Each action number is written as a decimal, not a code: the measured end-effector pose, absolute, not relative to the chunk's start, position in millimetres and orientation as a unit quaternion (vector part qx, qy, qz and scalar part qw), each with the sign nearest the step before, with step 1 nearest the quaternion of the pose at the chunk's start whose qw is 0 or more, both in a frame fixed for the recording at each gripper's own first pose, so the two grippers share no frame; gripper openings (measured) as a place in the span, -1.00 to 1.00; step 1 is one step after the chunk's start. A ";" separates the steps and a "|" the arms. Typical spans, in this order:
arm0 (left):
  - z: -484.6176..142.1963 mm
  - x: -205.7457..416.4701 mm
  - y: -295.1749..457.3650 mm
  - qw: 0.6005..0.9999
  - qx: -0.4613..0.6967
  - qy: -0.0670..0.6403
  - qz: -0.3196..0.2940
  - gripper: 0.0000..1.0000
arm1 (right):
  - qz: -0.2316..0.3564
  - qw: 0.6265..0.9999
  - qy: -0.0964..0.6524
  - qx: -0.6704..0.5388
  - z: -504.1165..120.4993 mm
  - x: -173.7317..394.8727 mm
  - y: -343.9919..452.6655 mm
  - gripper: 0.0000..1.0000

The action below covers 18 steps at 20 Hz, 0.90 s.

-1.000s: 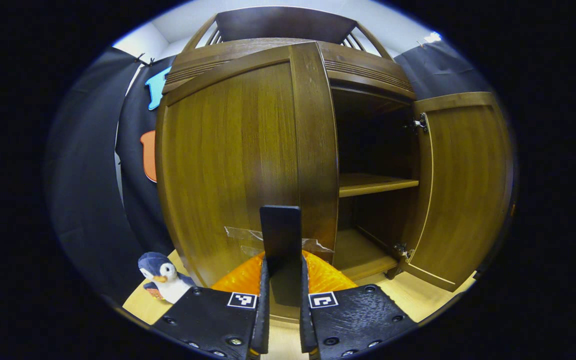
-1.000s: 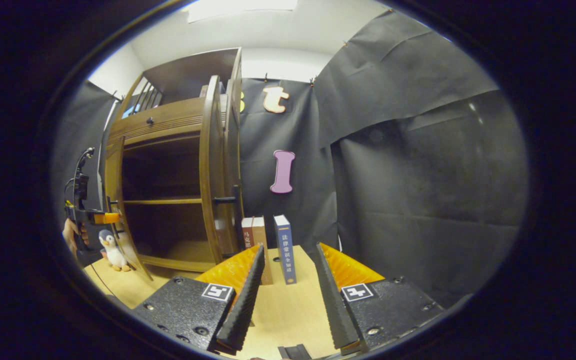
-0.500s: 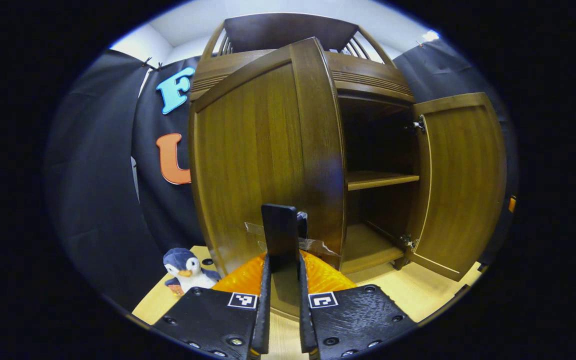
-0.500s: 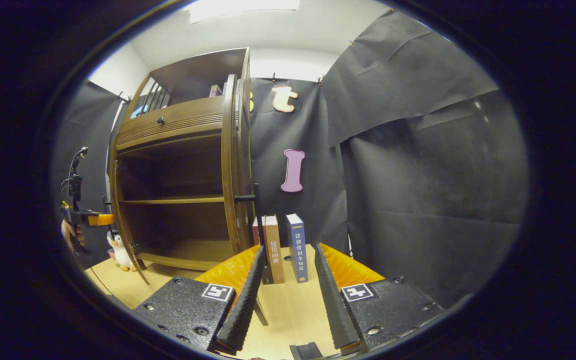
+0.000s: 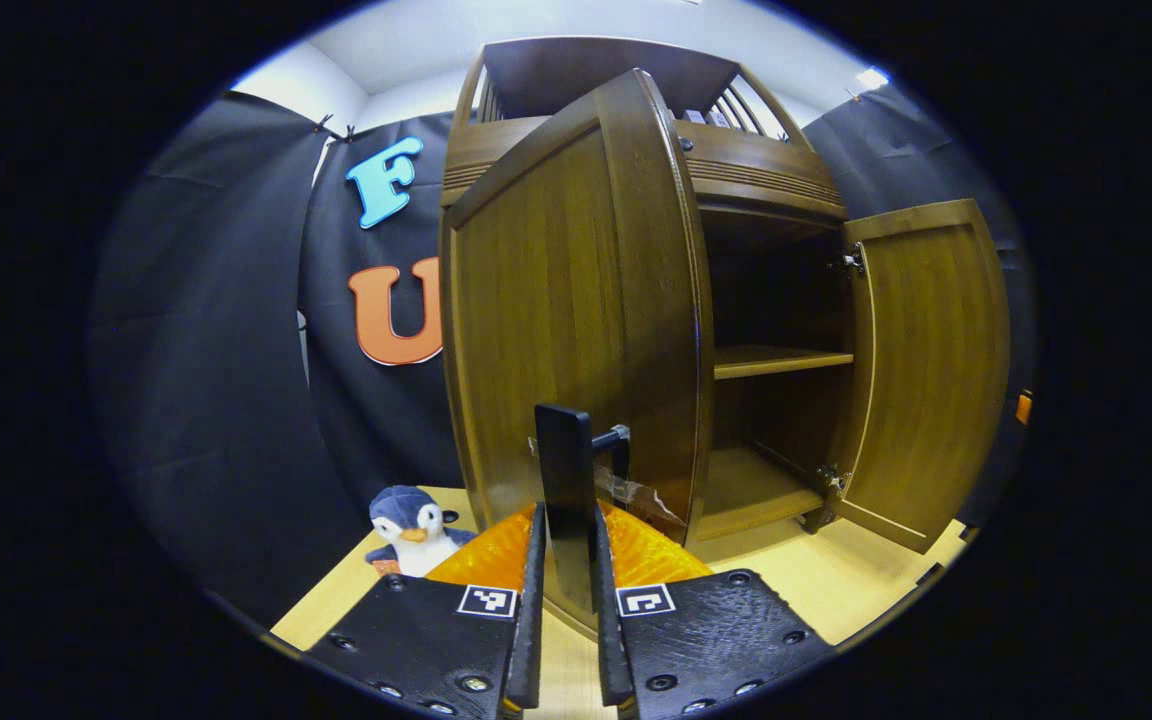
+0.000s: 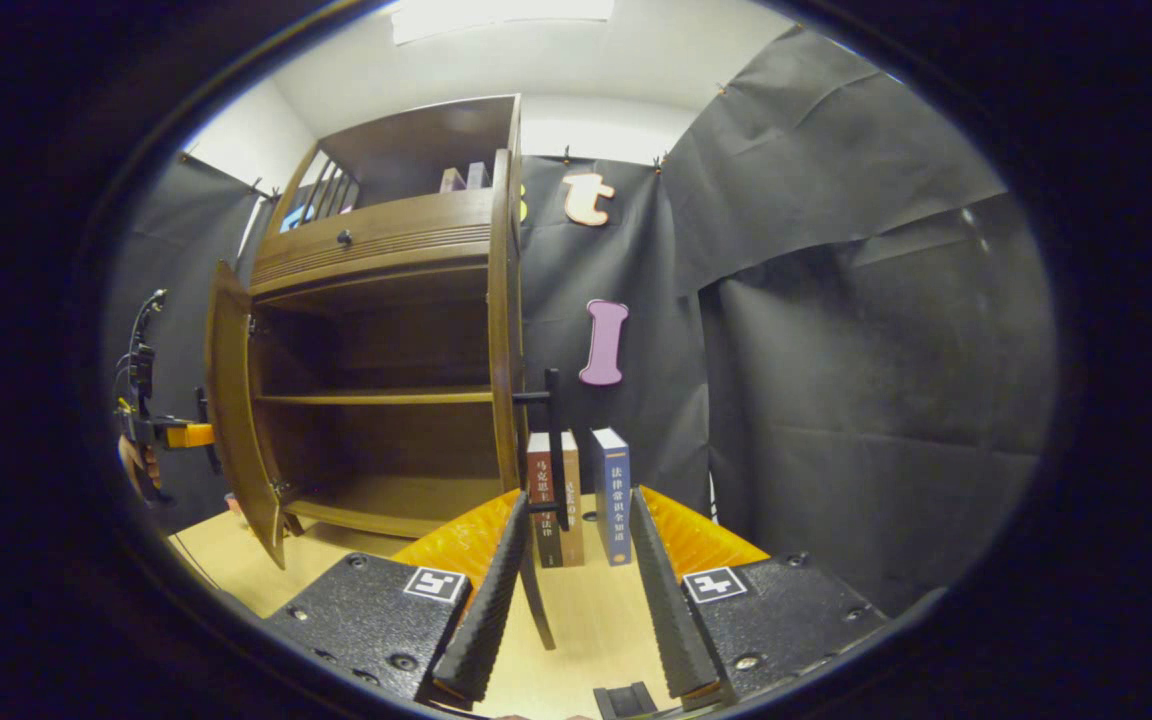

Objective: Open the right door of the double-door shoe cabinet with the right hand, and open the left door with the left hand.

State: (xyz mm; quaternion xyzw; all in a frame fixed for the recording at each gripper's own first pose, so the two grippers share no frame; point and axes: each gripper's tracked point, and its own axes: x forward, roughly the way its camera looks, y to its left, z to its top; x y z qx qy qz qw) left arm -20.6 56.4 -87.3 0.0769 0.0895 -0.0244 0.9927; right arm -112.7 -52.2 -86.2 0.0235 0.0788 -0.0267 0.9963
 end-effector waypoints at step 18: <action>-86.4 -45.0 153.9 0.997 0.046 0.067 0.015 -0.71 | 0.000 0.996 0.084 0.006 -91.0 -102.3 2.6 0.32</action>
